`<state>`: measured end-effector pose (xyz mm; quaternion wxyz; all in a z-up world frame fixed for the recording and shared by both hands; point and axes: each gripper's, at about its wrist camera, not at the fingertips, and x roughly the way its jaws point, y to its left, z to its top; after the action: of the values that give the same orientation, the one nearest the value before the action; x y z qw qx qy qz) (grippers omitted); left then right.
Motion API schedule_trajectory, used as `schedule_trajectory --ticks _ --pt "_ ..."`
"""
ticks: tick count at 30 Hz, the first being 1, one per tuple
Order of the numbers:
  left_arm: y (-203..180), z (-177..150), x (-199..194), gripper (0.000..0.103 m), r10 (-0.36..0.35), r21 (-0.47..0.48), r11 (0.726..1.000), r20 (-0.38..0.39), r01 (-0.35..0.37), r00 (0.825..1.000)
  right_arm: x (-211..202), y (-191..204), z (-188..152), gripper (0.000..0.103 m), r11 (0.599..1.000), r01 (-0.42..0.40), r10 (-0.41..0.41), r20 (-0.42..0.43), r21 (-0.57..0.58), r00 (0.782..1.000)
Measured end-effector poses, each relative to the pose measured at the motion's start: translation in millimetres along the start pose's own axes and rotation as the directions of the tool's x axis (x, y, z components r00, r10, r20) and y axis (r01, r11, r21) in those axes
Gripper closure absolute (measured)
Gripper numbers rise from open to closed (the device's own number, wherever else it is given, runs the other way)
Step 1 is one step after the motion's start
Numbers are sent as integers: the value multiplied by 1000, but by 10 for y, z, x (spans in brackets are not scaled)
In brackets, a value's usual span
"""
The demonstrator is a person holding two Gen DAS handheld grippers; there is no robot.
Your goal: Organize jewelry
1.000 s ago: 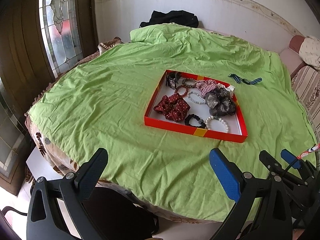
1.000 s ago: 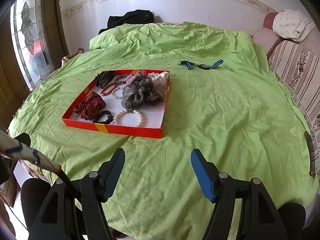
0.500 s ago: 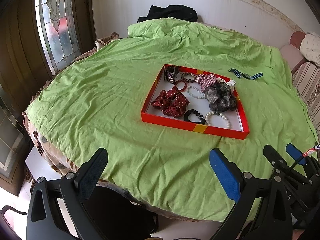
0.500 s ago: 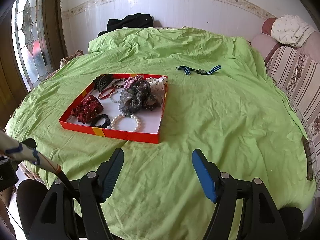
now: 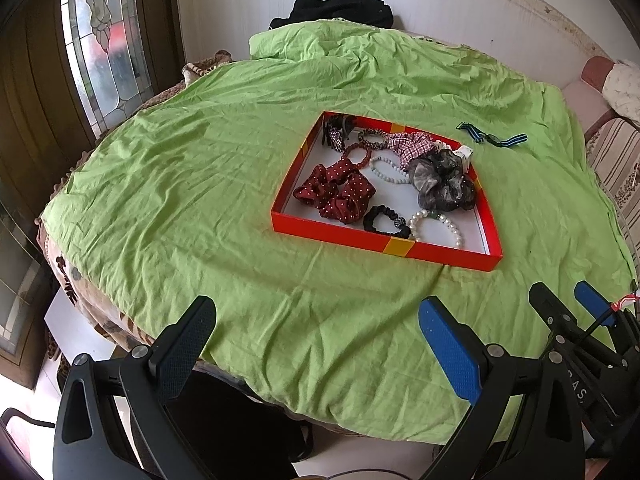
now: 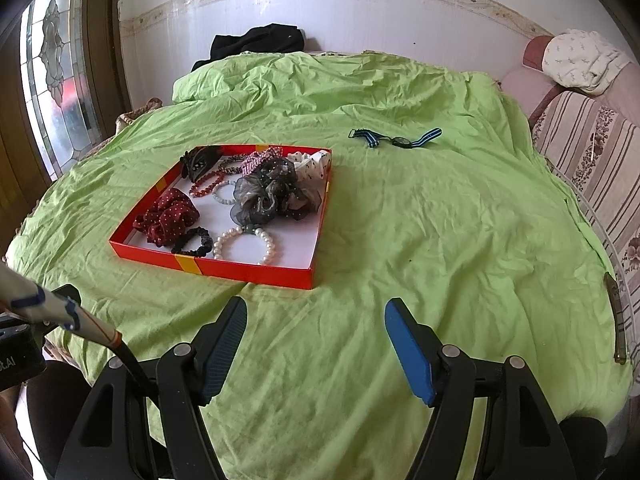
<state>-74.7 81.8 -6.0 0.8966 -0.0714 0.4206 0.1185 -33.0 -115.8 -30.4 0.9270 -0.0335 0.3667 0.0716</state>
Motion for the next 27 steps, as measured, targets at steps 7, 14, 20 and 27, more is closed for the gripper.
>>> schedule_trajectory --ticks 7,14,20,27 --pt "9 10 75 2 -3 -2 1000 -18 3 1000 36 14 -8 27 1000 3 -3 -3 -7 1000" --pt "33 16 143 2 -2 -12 1000 -33 2 999 71 27 -19 26 1000 1 -1 -7 -14 1000" --pt "79 29 182 2 4 -27 1000 -41 -5 999 94 40 -31 26 1000 -10 10 -13 -19 1000" --pt "90 44 186 2 13 -26 1000 -38 -14 999 111 68 -51 26 999 -26 25 -20 -26 999"
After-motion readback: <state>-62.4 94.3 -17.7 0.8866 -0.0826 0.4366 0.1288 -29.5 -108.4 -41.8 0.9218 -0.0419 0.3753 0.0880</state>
